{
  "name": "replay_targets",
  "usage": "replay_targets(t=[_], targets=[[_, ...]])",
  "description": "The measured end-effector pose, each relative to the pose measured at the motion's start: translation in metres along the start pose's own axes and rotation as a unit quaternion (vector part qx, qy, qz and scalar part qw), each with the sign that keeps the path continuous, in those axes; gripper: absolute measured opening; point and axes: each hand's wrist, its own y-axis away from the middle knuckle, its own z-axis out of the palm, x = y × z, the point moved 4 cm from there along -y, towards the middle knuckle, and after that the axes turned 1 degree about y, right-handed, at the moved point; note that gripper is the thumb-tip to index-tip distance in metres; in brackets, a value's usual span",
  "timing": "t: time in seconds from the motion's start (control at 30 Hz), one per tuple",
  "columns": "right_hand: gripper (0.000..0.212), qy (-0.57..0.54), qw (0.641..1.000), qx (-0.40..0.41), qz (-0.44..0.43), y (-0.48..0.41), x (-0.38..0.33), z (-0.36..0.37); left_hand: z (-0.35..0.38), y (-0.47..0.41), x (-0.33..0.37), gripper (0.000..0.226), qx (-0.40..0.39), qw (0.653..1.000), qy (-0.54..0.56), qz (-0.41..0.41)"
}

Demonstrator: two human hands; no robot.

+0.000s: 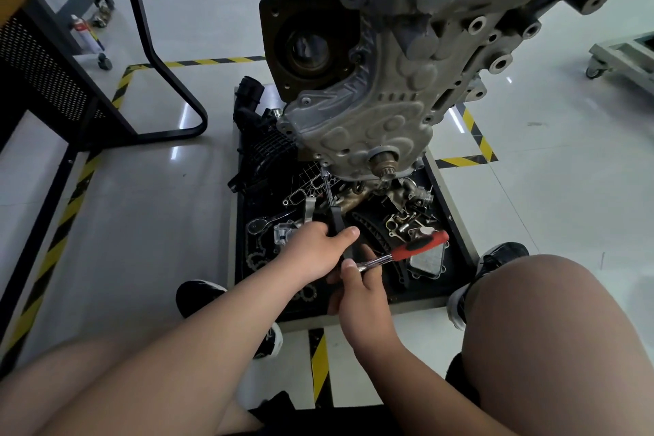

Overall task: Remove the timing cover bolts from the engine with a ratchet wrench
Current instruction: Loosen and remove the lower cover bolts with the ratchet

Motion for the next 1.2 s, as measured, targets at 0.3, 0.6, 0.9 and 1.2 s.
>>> replay_targets(t=[0.3, 0.6, 0.9, 1.2], targets=[[0.052, -0.370, 0.892, -0.083, 0.248, -0.005, 0.006, 0.011, 0.000, 0.000, 0.000, 0.039, -0.013, 0.999, 0.021, -0.021], [0.070, -0.360, 0.872, -0.067, 0.325, 0.001, 0.013, 0.017, 0.000, -0.001, -0.005, 0.031, -0.020, 0.999, 0.027, -0.019], [0.054, -0.326, 0.879, -0.036, 0.345, 0.007, 0.017, 0.017, -0.002, -0.001, -0.007, 0.039, -0.008, 1.000, -0.016, -0.013], [0.032, -0.223, 0.948, 0.020, 0.224, 0.004, 0.021, 0.008, -0.001, -0.004, -0.008, 0.041, -0.002, 1.000, -0.028, -0.009]])
